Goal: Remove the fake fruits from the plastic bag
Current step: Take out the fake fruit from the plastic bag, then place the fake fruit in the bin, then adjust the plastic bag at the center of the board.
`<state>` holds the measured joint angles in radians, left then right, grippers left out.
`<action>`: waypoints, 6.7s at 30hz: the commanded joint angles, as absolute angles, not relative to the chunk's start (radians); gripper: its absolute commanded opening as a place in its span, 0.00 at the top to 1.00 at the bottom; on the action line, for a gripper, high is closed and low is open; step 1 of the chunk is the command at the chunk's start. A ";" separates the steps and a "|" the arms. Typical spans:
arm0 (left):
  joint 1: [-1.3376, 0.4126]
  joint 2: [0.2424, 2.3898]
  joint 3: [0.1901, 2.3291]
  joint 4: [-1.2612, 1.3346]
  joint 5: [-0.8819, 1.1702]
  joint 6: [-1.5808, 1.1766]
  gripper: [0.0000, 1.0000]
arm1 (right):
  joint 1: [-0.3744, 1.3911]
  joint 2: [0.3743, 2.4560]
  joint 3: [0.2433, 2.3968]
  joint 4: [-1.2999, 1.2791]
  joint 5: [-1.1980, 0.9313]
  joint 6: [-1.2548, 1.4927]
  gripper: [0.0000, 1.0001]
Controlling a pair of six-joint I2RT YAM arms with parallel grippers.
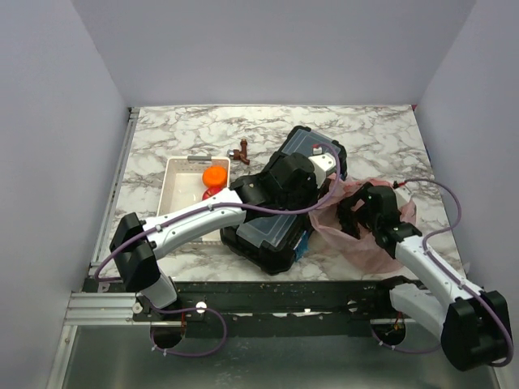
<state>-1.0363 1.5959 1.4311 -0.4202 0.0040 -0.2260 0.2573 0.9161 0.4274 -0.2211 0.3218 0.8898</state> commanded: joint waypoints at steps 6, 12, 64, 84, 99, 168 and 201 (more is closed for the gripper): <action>-1.026 1.585 1.481 -0.576 -0.001 -0.165 1.00 | 0.152 1.093 0.472 -0.013 0.148 0.932 0.08; -1.026 1.575 1.487 -0.570 0.058 -0.163 1.00 | 0.137 1.176 0.515 0.027 0.168 0.922 0.16; -1.029 1.625 1.563 -0.651 0.102 -0.228 1.00 | 0.107 0.978 0.983 -0.787 0.047 0.686 0.53; -1.019 1.399 1.757 -0.861 0.101 -0.374 0.06 | 0.107 1.081 1.524 -0.776 -0.196 0.587 0.54; -1.012 0.965 1.718 -0.881 -0.077 -0.496 0.02 | 0.484 1.390 1.630 -0.450 -0.173 0.750 0.55; -1.011 1.390 1.783 -0.608 -0.068 -0.385 0.01 | 0.807 0.937 1.308 -1.139 0.635 0.824 0.19; -0.959 1.645 1.760 -0.771 0.121 -0.353 0.43 | 0.416 1.150 0.903 -0.894 0.312 0.881 0.38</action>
